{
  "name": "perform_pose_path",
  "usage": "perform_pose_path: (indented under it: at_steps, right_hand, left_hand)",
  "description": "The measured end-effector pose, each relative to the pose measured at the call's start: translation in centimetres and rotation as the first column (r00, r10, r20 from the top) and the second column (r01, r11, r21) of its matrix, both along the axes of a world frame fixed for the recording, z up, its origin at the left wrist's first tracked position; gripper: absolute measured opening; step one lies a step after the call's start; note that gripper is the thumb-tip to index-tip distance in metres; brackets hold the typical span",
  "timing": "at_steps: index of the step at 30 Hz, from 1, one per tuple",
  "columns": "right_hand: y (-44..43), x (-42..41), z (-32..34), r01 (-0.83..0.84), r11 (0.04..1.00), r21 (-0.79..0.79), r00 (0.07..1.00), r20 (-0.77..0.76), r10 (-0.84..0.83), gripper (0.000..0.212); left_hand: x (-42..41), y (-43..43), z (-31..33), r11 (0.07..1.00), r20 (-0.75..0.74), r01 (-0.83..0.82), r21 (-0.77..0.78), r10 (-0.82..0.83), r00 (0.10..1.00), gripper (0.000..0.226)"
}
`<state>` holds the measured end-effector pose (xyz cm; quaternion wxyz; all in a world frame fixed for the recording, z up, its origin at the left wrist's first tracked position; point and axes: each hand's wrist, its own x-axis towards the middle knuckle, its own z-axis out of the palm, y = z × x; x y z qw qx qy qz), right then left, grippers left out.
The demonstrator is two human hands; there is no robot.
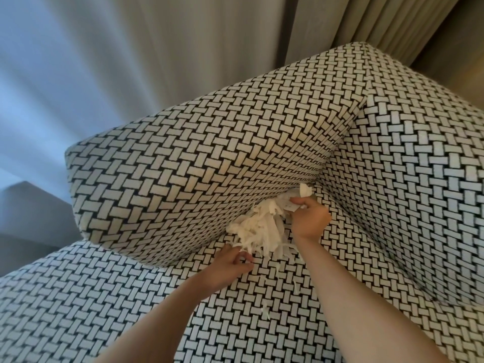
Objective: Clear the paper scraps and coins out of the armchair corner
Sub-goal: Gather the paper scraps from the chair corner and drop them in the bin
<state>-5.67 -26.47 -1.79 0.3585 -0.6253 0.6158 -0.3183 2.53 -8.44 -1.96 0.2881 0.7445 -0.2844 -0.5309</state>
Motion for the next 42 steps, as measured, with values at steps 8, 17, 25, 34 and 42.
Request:
perform_pose_path:
  at_steps: [8, 17, 25, 34, 42]
  right_hand:
    - [2.7, 0.1, 0.8, 0.064, 0.99, -0.128, 0.997, 0.044, -0.058, 0.036]
    - [1.6, -2.0, 2.3, -0.368, 0.928, 0.064, 0.93, 0.028, 0.367, 0.066]
    - [-0.9, -0.8, 2.6, -0.438, 0.769, 0.467, 0.88, 0.399, 0.259, 0.083]
    - [1.0, 1.5, 1.4, 0.044, 0.904, 0.425, 0.949, 0.264, -0.17, 0.02]
    - [2.8, 1.2, 2.0, 0.194, 0.916, 0.353, 0.84, 0.423, -0.34, 0.027]
  left_hand:
    - [-0.2, -0.1, 0.0, 1.0, 0.035, 0.004, -0.012, -0.004, 0.999, 0.007]
    - [-0.2, -0.1, -0.1, 1.0, 0.039, 0.006, -0.015, -0.005, 0.999, 0.008]
    - [-0.3, -0.1, 0.4, 1.0, 0.054, -0.002, -0.03, 0.004, 0.999, 0.013]
    - [-0.4, 0.0, 0.4, 1.0, 0.083, 0.015, -0.018, -0.013, 0.996, 0.016]
    - [-0.9, 0.0, 0.2, 0.998, 0.135, -0.027, -0.052, 0.034, 0.99, 0.014]
